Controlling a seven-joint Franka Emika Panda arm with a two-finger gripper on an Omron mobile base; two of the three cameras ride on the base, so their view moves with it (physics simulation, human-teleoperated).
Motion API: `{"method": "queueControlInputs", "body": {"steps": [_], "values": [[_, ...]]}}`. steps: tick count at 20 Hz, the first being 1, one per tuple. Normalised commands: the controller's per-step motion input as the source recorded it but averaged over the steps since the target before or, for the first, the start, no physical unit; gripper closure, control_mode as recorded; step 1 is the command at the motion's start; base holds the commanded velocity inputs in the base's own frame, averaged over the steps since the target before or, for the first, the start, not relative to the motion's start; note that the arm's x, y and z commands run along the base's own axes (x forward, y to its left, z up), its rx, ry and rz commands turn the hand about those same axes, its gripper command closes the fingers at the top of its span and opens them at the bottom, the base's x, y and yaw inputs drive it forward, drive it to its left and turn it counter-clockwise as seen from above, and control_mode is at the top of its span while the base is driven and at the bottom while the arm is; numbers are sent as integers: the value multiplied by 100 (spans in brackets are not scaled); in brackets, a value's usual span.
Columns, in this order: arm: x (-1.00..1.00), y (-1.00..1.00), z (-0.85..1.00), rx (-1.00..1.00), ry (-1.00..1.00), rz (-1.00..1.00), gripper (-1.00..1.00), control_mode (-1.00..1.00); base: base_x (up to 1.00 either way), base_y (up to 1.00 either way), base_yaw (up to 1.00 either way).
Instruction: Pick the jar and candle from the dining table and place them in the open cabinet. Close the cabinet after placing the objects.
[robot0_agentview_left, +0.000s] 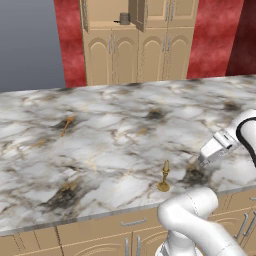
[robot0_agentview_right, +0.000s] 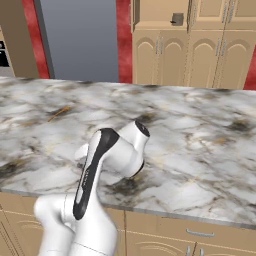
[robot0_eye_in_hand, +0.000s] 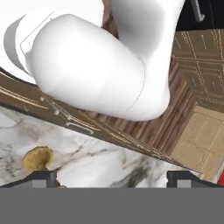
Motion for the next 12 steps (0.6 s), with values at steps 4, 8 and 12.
{"method": "queueControlInputs", "body": {"steps": [4, 8, 12], "values": [[-30, -2, 2, 11, 36, -25, -100, -100, 0, 0, 0], [-60, 0, 1, 10, 26, -31, -100, -100, 0, 0, 0], [-67, 7, 9, 6, 20, -34, -100, -100, 0, 0, 0]]}}
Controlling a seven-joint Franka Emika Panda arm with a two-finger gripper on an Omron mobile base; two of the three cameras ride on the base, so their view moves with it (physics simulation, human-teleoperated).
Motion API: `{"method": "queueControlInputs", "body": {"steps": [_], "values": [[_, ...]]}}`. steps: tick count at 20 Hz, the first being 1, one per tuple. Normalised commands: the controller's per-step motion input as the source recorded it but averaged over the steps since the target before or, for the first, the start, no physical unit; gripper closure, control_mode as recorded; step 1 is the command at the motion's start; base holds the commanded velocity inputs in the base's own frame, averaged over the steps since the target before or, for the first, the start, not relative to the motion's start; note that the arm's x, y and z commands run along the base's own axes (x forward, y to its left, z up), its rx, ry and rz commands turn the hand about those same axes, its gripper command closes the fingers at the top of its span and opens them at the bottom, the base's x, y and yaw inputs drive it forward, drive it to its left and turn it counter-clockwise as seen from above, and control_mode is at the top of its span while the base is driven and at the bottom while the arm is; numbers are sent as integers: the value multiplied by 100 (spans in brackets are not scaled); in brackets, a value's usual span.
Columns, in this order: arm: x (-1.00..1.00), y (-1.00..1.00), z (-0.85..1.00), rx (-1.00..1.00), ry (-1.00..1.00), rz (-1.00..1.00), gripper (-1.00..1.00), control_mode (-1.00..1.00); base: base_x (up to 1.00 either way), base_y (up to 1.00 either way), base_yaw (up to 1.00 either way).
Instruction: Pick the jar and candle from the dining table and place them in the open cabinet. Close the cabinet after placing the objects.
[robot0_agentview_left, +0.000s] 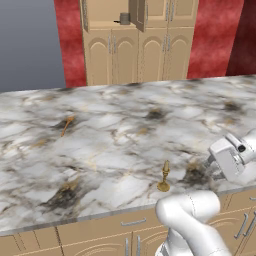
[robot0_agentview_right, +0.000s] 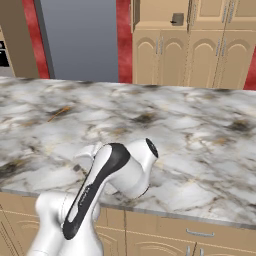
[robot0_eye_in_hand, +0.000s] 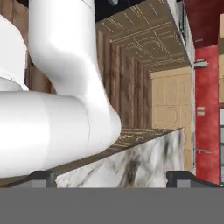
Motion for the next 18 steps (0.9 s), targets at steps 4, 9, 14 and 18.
{"method": "queueControlInputs", "body": {"steps": [4, 9, 14, 18], "values": [[-50, 13, 25, 2, 21, -35, -100, -100, 0, 0, 0], [-4, 0, 21, 2, 38, -34, -100, -100, 0, 0, 0], [17, -10, 5, 7, 51, -26, -100, -100, 0, 0, 0], [50, -1, 0, 5, 58, -17, -100, -100, 0, 0, 0]]}}
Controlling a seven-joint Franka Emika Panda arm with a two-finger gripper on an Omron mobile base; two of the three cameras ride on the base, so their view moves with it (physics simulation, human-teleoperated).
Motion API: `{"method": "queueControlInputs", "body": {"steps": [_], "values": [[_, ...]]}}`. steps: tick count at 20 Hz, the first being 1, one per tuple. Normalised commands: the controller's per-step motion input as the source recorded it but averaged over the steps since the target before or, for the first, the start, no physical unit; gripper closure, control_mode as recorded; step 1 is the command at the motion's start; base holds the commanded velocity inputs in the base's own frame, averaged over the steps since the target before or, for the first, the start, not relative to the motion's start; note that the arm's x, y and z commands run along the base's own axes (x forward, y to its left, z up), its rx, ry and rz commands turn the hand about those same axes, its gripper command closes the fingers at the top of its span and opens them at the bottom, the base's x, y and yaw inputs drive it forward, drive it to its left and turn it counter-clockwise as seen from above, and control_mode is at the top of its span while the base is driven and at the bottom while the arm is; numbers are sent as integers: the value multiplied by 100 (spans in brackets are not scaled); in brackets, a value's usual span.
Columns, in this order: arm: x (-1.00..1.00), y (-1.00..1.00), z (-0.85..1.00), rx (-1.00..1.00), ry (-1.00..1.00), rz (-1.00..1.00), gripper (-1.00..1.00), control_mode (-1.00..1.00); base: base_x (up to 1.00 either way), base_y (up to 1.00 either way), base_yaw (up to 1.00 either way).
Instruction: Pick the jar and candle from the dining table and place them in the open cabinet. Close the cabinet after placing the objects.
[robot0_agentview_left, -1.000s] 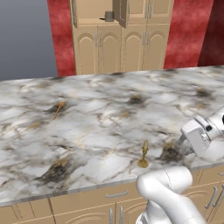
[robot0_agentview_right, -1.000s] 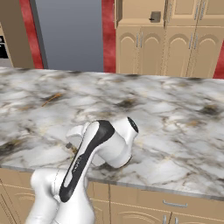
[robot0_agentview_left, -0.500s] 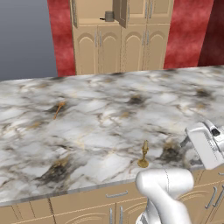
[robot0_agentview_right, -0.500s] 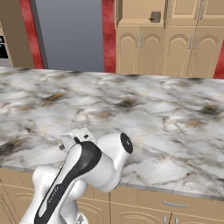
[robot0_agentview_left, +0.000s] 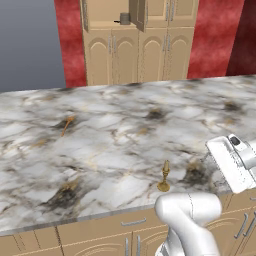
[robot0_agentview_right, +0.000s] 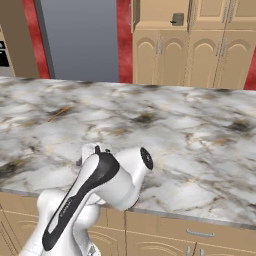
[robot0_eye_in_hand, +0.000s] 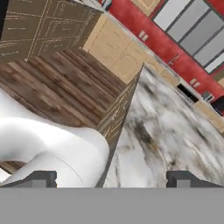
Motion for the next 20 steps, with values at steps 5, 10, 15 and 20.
{"method": "queueControlInputs", "body": {"steps": [5, 10, 15, 20], "values": [[78, 0, -4, 3, 57, -9, -100, -100, 0, 0, 0], [40, 0, -41, 1, 39, -1, -100, -100, 0, 0, 0], [0, 0, -48, 1, 22, 0, -100, -100, 0, 0, 0], [12, 0, -27, 0, 5, 0, -100, -100, 0, 0, 0]]}}
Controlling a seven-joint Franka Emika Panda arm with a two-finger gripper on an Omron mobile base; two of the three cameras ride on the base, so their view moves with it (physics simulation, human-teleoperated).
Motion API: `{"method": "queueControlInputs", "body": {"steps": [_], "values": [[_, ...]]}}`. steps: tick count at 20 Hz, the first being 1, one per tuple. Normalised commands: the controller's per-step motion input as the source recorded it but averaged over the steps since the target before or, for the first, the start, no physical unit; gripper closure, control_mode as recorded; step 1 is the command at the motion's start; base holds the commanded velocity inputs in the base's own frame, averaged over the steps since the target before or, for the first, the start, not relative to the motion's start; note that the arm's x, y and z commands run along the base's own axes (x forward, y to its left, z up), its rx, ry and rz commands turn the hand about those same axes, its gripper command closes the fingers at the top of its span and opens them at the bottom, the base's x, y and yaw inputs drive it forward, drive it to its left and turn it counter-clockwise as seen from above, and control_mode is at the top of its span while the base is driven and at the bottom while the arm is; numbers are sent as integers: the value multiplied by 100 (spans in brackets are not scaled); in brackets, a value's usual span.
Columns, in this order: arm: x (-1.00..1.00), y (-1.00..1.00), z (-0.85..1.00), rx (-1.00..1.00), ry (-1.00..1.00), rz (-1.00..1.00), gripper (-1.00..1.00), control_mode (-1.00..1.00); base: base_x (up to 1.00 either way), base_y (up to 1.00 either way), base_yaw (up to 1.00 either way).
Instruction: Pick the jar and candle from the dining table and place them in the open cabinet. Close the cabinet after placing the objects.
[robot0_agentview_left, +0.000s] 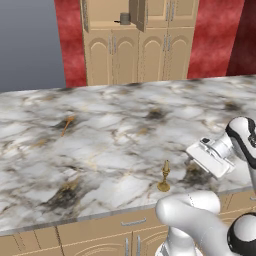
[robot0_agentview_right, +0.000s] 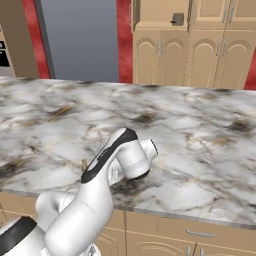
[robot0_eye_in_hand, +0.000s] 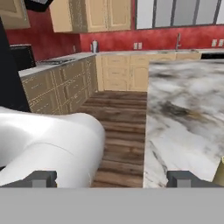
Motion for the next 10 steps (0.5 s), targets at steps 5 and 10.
{"method": "queueControlInputs", "body": {"steps": [5, 10], "values": [[38, 0, -15, 0, 15, -5, -100, -100, 0, 0, 0], [28, 5, -21, 1, 11, -4, -100, -100, 0, 0, 0]]}}
